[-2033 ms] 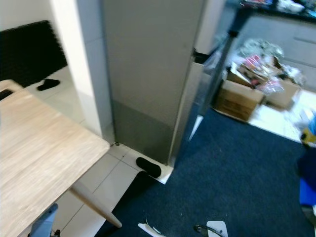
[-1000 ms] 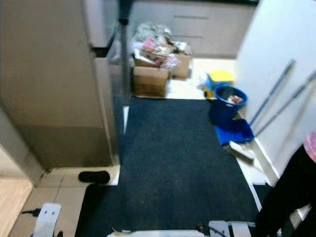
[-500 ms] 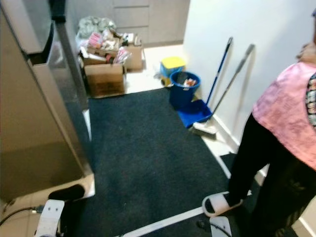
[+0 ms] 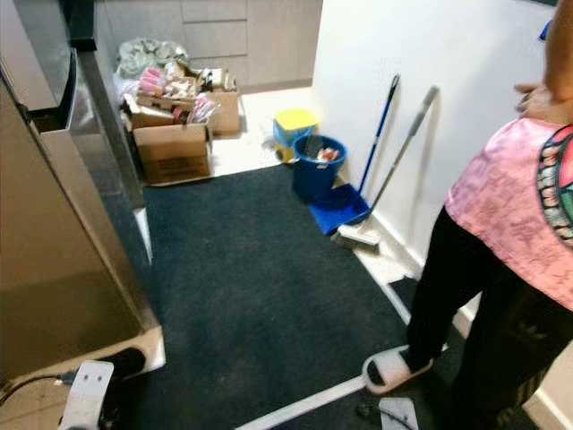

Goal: Restocking fridge

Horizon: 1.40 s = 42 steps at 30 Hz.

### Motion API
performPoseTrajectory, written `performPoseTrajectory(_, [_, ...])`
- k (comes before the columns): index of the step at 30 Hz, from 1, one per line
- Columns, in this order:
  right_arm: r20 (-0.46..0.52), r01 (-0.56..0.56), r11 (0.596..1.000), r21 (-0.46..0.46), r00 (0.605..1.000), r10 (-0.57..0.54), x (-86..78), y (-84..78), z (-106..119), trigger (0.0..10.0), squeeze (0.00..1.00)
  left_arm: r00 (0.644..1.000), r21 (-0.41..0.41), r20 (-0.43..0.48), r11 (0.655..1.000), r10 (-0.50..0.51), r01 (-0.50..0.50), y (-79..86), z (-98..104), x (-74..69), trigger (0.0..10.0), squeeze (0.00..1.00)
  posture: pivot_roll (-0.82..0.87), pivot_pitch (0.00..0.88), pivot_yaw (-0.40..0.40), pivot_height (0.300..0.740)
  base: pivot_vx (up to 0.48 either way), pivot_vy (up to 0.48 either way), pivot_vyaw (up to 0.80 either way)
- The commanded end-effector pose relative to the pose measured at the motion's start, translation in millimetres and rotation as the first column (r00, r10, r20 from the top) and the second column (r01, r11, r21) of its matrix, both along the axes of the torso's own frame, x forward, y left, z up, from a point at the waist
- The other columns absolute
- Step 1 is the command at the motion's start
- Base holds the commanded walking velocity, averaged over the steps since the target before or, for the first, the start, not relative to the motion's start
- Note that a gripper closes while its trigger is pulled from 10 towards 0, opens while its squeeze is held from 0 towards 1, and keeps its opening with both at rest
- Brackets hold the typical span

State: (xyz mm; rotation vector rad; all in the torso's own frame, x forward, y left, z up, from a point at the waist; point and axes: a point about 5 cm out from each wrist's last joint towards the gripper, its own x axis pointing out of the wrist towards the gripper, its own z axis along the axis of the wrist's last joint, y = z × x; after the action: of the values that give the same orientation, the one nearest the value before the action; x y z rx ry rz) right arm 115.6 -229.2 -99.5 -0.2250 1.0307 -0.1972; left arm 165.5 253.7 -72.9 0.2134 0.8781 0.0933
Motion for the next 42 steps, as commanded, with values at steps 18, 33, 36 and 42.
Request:
performPoseTrajectory(18, [0.028, 0.008, 1.0, 0.01, 1.0, -0.008, 3.1, -0.6, 1.7, 10.0, 0.0, 1.0, 0.017, -0.001, 1.0, -0.015, 0.015, -1.5, -0.4, 0.1, 10.0, 0.08, 0.02, 0.0, -0.008, 0.74, 0.0, -0.209, 0.0])
performPoseTrajectory(33, [0.024, 0.01, 1.0, 0.01, 1.0, -0.01, 2.3, -0.1, 1.2, 10.0, 0.0, 1.0, 0.022, -0.012, 1.0, -0.005, 0.005, -0.4, -0.9, -0.7, 10.0, 0.05, 0.03, 0.0, -0.008, 0.74, 0.0, -0.284, 0.0])
performPoseTrajectory(36, [0.024, 0.01, 1.0, 0.01, 1.0, -0.01, 2.3, 0.0, 1.2, 10.0, 0.0, 1.0, 0.021, -0.012, 1.0, 0.0, 0.0, -0.2, -1.0, -0.8, 10.0, 0.04, 0.03, 0.0, -0.008, 0.74, 0.0, 0.0, 0.0])
performPoseTrajectory(42, [0.024, 0.009, 1.0, 0.01, 1.0, -0.009, 2.3, 0.2, 1.2, 10.0, 0.0, 1.0, 0.018, -0.006, 1.0, 0.014, -0.014, 0.7, -0.7, -0.7, 10.0, 0.02, 0.03, 0.0, -0.009, 0.74, 0.0, 0.0, 0.0])
